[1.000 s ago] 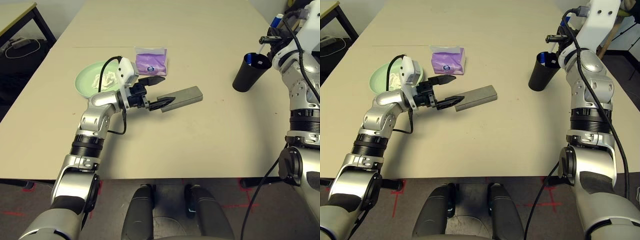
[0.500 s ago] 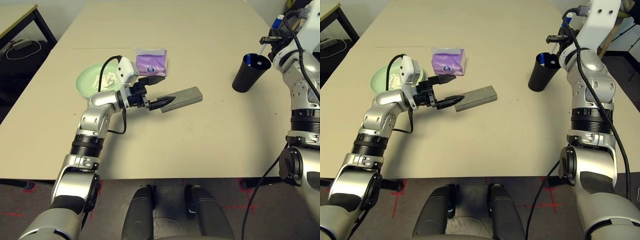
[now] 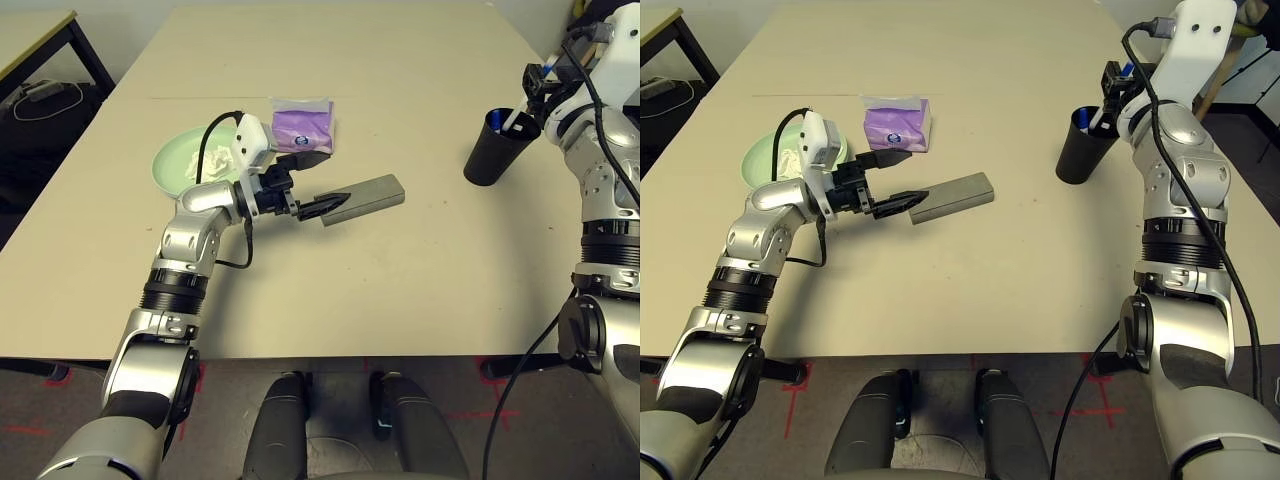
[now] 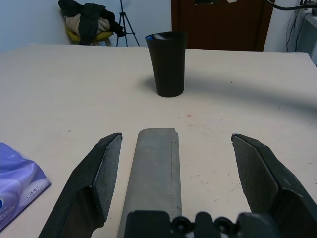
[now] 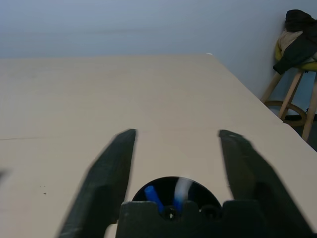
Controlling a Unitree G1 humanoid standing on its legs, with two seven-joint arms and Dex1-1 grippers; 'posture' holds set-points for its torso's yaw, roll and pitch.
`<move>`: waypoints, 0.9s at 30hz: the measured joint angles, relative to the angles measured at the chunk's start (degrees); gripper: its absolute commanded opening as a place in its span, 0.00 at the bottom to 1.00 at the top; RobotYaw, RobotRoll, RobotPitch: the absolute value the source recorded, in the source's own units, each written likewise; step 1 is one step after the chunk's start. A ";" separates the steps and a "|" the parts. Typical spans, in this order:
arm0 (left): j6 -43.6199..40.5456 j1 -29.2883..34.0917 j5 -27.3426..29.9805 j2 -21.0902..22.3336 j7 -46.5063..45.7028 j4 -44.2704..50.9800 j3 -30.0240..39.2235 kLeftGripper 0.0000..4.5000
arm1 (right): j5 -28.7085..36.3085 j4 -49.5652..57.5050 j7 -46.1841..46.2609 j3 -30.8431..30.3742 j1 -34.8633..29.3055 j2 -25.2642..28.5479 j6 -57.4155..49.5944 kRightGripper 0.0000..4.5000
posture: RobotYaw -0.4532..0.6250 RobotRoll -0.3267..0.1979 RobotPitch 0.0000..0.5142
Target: Organize and tidy the items on the table.
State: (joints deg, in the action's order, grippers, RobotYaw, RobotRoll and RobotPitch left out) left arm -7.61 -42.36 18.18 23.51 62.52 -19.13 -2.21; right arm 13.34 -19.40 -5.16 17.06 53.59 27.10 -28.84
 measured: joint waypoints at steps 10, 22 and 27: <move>0.01 0.00 0.00 0.00 -0.05 0.01 0.00 1.00 | -0.07 0.00 -0.75 -0.13 0.01 0.11 0.01 1.00 | 0.53 0.62 0.21; -0.16 0.39 0.03 0.25 -2.69 0.27 1.76 1.00 | 2.15 0.01 -6.93 -0.04 -2.73 -2.28 8.16 1.00 | 0.54 0.62 0.20; -1.67 2.84 0.08 0.26 -5.97 1.30 3.04 1.00 | 6.45 0.29 -15.44 0.03 -7.87 -4.85 15.00 1.00 | 0.55 0.62 0.19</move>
State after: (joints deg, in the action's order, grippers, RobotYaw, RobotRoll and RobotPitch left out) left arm -9.28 -39.53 18.25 23.77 56.55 -17.83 0.83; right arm 19.79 -19.11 -20.60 17.09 45.72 22.25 -13.84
